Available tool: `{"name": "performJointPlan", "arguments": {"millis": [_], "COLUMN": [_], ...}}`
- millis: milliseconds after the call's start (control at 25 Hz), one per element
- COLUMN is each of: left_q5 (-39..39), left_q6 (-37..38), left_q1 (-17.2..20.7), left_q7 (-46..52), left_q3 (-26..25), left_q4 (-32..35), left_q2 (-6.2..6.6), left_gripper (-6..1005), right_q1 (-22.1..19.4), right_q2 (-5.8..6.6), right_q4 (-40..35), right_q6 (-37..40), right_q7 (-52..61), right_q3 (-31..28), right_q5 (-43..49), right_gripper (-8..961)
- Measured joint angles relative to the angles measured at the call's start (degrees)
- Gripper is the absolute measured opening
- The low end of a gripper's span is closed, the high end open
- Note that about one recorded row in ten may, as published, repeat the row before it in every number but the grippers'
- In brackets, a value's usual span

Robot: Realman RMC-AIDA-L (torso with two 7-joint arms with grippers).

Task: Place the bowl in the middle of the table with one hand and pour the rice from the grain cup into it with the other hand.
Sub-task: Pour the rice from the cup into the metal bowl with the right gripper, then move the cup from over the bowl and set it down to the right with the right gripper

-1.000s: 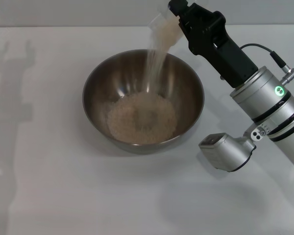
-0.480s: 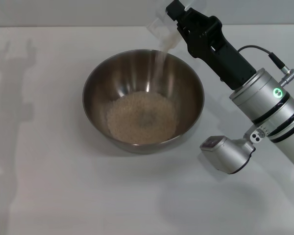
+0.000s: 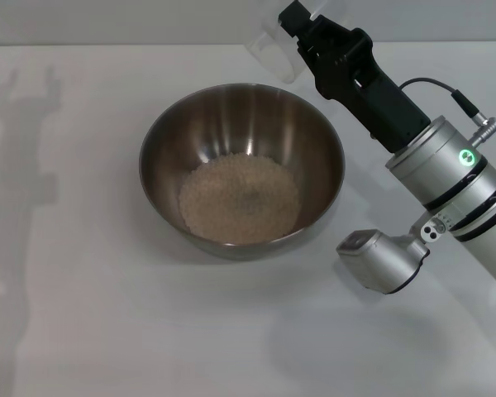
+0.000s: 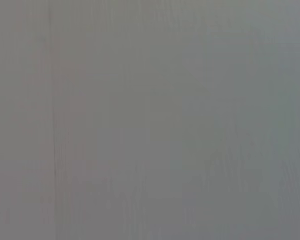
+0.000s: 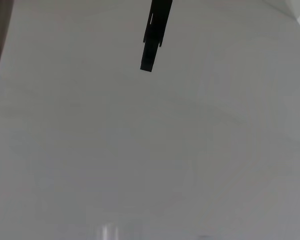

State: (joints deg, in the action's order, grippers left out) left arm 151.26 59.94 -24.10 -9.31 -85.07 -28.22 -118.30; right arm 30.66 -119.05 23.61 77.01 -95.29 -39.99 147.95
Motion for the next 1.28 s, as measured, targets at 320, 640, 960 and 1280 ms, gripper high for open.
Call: {"name": "performJointPlan", "arguments": {"millis": [320,640,960,1280], "left_q5": [0.00,0.00,0.00,0.00], "left_q6": [0.01,0.01,0.01,0.00], "left_q1": [-0.07,-0.43,-0.74,-0.99], "left_q7": [0.02,0.08,0.09,0.09], "left_q3": [0.00,0.00,0.00,-0.16], "left_q4": [0.00,0.00,0.00,-0.07], "left_q2": [0.00,0.01,0.00,0.08], "left_gripper": [571,570,571,570], "right_q1": [-1.26,-2.41,-5.20,-7.39], "right_q2": [-0.56,-0.61,-0.81,-0.84], "right_q4": [3.27,7.88,13.07,16.62], "right_q6": [-0.92,-2.91,-4.76,-8.51], "right_q7": [5.19,13.89,25.64,37.89], "right_q3": [-2.09,-1.57,-1.44,-0.70], "right_q5": [-4.13,-13.40,-18.99,-22.14], "right_gripper": [5,5,4,5]}}
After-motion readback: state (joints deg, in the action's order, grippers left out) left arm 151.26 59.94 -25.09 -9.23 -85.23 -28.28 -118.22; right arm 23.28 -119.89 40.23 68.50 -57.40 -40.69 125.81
